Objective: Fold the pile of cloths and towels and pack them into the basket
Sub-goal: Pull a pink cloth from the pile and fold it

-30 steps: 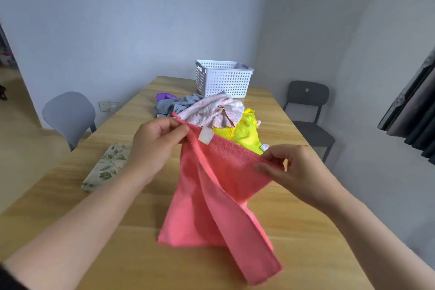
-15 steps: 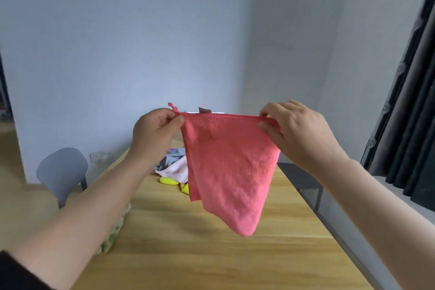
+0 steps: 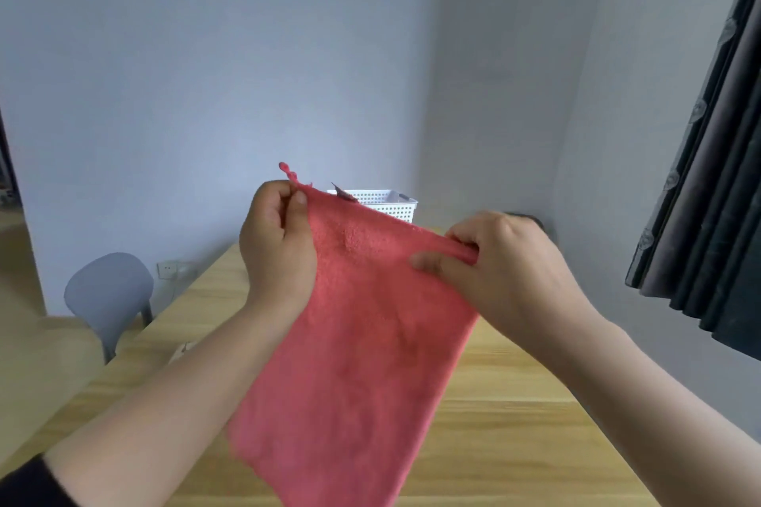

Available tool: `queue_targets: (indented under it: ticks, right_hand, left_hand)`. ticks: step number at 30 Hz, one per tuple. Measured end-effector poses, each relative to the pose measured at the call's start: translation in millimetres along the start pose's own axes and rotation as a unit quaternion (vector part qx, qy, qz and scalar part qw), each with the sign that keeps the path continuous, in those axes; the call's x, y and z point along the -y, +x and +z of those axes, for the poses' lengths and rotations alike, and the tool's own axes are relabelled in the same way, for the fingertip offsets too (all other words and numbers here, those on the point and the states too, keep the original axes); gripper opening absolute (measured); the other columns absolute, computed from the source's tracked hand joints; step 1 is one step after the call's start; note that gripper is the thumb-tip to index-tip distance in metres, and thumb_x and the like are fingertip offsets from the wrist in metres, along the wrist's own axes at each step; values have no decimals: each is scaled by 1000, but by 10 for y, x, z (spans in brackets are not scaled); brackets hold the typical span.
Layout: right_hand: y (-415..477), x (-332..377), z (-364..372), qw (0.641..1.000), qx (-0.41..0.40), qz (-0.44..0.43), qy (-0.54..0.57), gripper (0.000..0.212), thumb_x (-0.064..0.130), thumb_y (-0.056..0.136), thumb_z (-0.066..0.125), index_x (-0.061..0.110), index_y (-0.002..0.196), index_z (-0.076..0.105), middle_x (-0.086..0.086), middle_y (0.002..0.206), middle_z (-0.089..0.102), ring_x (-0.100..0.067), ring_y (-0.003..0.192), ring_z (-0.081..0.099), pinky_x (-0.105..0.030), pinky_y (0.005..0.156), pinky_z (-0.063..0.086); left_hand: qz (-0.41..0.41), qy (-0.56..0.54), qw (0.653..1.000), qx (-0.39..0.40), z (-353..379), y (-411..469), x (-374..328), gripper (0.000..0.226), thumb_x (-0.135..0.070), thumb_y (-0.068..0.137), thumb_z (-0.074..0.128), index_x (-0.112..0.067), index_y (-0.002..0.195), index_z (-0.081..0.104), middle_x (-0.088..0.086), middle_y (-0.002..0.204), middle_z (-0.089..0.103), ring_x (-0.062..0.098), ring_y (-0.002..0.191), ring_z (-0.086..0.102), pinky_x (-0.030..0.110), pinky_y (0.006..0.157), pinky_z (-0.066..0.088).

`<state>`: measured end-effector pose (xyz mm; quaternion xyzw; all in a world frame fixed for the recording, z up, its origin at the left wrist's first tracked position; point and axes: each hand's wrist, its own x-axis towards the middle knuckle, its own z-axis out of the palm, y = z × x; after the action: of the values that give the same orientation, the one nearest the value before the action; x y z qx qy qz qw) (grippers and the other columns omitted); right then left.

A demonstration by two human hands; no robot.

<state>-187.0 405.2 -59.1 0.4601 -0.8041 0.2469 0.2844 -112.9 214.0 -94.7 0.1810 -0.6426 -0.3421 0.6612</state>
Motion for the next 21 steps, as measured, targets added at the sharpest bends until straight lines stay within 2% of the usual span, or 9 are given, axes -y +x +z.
queue_targets:
  ticks: [2, 4, 5, 7, 9, 13, 17, 21]
  right_hand:
    - [-89, -2, 99, 999, 39, 15, 10, 59, 58, 89, 45, 15, 52, 32, 2, 54, 37, -15, 53, 37, -33, 48, 26]
    - [-147, -120, 259, 994, 103, 24, -5, 52, 42, 99, 36, 15, 54, 31, -1, 58, 40, -20, 60, 42, -36, 53, 33]
    - [-180, -197, 338, 991, 130, 26, -17, 47, 33, 101, 36, 15, 57, 35, -2, 63, 44, -23, 66, 46, -37, 58, 37]
    - [-256, -344, 466, 986, 160, 49, -9, 35, 28, 98, 44, 12, 68, 53, -2, 73, 54, -22, 73, 52, -34, 64, 42]
    - [-326, -451, 526, 983, 171, 70, 14, 25, 27, 94, 53, 10, 79, 63, -2, 78, 60, -18, 74, 55, -32, 67, 46]
    - [-440, -578, 581, 980, 165, 106, 24, 14, 25, 87, 64, 12, 85, 66, 0, 79, 61, -16, 74, 56, -28, 65, 46]
    - [-491, -674, 664, 973, 197, 123, -11, 19, 31, 84, 69, 13, 91, 66, 0, 85, 61, -17, 79, 56, -28, 68, 46]
    - [-541, -736, 742, 961, 241, 131, -36, 28, 39, 90, 59, 12, 96, 66, -1, 90, 63, -18, 83, 58, -29, 71, 47]
  left_hand:
    - [-28, 32, 999, 24, 51, -59, 171, 12, -12, 95, 47, -12, 89, 58, -10, 71, 51, 2, 65, 44, 15, 59, 32]
    - [-38, 65, 995, 69, 75, -139, 343, 12, -11, 94, 49, -9, 89, 59, -9, 69, 51, 10, 66, 45, 22, 58, 30]
    - [-31, 81, 992, 93, 78, -186, 405, 11, -11, 94, 49, -9, 87, 58, -10, 66, 49, 6, 62, 45, 20, 56, 30]
    - [-9, 98, 986, 132, 72, -284, 483, 12, -9, 93, 51, -11, 82, 55, -9, 60, 46, -1, 59, 46, 13, 55, 32]
    - [-6, 96, 983, 159, 69, -371, 529, 13, -7, 93, 52, -11, 80, 55, -8, 58, 46, -6, 58, 46, 10, 55, 32]
    - [-17, 75, 977, 198, 106, -506, 607, 12, -9, 92, 55, -11, 81, 58, -7, 65, 53, -4, 59, 47, 11, 57, 33]
    - [-38, 52, 975, 213, 173, -597, 629, 11, -11, 92, 56, -13, 82, 60, -10, 61, 50, -3, 56, 46, 13, 56, 33]
    - [-53, 33, 972, 227, 241, -679, 608, 12, -10, 92, 56, -17, 82, 59, -12, 63, 52, -5, 57, 47, 11, 58, 34]
